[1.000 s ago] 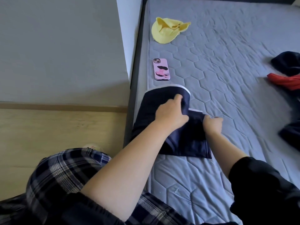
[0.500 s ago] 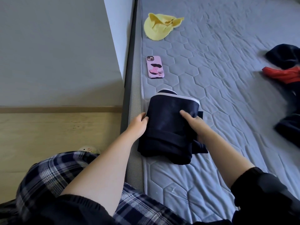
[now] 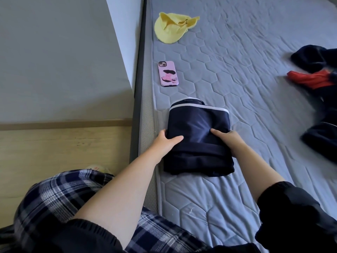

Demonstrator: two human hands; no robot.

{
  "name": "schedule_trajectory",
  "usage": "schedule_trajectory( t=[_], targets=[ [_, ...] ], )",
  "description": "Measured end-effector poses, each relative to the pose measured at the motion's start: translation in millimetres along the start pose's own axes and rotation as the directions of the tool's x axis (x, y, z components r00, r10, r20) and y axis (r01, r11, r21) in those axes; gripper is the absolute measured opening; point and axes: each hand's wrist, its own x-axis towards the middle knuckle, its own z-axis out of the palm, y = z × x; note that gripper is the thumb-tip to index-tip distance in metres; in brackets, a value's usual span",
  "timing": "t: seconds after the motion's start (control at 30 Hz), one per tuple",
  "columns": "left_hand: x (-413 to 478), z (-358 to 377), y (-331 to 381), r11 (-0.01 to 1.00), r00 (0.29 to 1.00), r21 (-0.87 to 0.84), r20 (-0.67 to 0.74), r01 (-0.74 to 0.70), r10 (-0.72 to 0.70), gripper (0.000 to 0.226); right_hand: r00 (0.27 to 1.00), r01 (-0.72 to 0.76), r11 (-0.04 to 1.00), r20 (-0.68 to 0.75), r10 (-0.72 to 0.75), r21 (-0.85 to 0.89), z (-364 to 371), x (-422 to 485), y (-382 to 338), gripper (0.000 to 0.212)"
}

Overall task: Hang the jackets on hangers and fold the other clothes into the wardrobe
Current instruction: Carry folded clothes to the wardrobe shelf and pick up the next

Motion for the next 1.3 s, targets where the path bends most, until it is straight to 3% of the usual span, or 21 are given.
schedule_trajectory(
  t=[0.07, 0.1, 0.23, 0.37, 0.43, 0.5, 0.57, 0.67, 0.73, 0.83, 0.93, 1.0, 1.07, 1.17, 1.23, 1.3],
  targets=[
    [-2.4, 1.3, 4.0, 0.981, 0.994, -0.173, 0.075, 0.089, -0.077, 0.047, 0.992, -0.046, 0.997, 0.124, 0.038, 0.067, 6.2, -7.0, -6.5, 0.037],
    [-3.8, -1.2, 7.0, 0.980, 0.996, -0.185, 0.047, 0.078, -0.070, 0.039, 0.987, -0.038, 0.997, 0.161, 0.026, 0.069, 9.4, -9.4, -9.5, 0.033],
    [-2.4, -29.4, 19.9, 0.987, 0.953, -0.099, -0.287, -0.127, 0.093, 0.044, 0.965, 0.124, 0.947, 0.187, -0.185, 0.297, 34.7, -9.0, -20.6, 0.022],
    [6.3, -54.6, 14.3, 0.976, 0.902, 0.089, -0.373, -0.198, 0.217, 0.061, 0.927, 0.368, 0.923, -0.119, -0.355, 0.113, 65.2, 0.2, -35.6, 0.048],
    [7.5, -58.9, 4.1, 0.937, 0.876, 0.287, -0.377, -0.199, 0.301, 0.053, 0.870, 0.440, 0.897, -0.265, -0.416, 0.037, 70.5, -3.0, -42.1, 0.053],
    [5.2, -60.1, -1.3, 0.824, 0.842, 0.504, -0.300, -0.259, 0.448, 0.034, 0.771, 0.567, 0.805, -0.234, -0.593, -0.173, 70.6, -9.3, -43.1, 0.035],
    [-2.2, -61.7, 2.9, 0.693, 0.838, 0.633, -0.125, -0.344, 0.531, 0.024, 0.727, 0.648, 0.668, 0.038, -0.685, -0.366, 69.7, -16.2, -38.6, 0.016],
    [-13.9, -65.9, 12.9, 0.552, 0.877, 0.746, 0.090, -0.373, 0.472, 0.025, 0.693, 0.720, 0.505, 0.456, -0.558, -0.476, 70.0, -31.0, -29.3, 0.027],
    [-19.2, -65.9, 15.8, 0.428, 0.876, 0.822, 0.163, -0.374, 0.454, 0.019, 0.647, 0.754, 0.345, 0.544, -0.535, -0.558, 72.0, -33.7, -25.4, 0.028],
    [-21.9, -65.1, 12.4, 0.271, 0.835, 0.898, 0.163, -0.346, 0.526, 0.012, 0.549, 0.757, 0.162, 0.483, -0.682, -0.632, 76.7, -34.5, -18.8, 0.011],
    [-24.5, -60.4, 5.6, 0.075, 0.750, 0.947, 0.197, -0.312, 0.632, 0.024, 0.336, 0.759, 0.001, 0.390, -0.857, -0.651, 76.4, -35.2, -2.7, 0.019],
    [-26.3, -55.6, 0.9, -0.038, 0.697, 0.962, 0.222, -0.269, 0.682, 0.038, 0.244, 0.747, -0.064, 0.362, -0.900, -0.662, 75.3, -37.4, 8.6, 0.019],
    [-25.7, -49.3, -4.0, -0.113, 0.606, 0.957, 0.258, -0.267, 0.752, 0.040, 0.197, 0.742, -0.078, 0.328, -0.924, -0.666, 77.8, -41.4, 15.0, 0.013],
    [-23.9, -42.1, -8.4, -0.279, 0.408, 0.912, 0.387, -0.300, 0.827, 0.031, 0.159, 0.736, -0.071, 0.275, -0.948, -0.673, 81.9, -46.0, 15.2, 0.012],
    [-23.4, -46.6, -8.1, -0.262, 0.365, 0.926, 0.352, -0.273, 0.862, 0.028, 0.153, 0.718, -0.069, 0.253, -0.955, -0.693, 75.6, -41.8, 16.3, 0.015],
    [-21.5, -56.8, -8.3, -0.173, 0.403, 0.953, 0.263, -0.247, 0.876, 0.027, 0.211, 0.684, -0.008, 0.208, -0.955, -0.729, 59.5, -34.1, 19.2, 0.021]
  ],
)
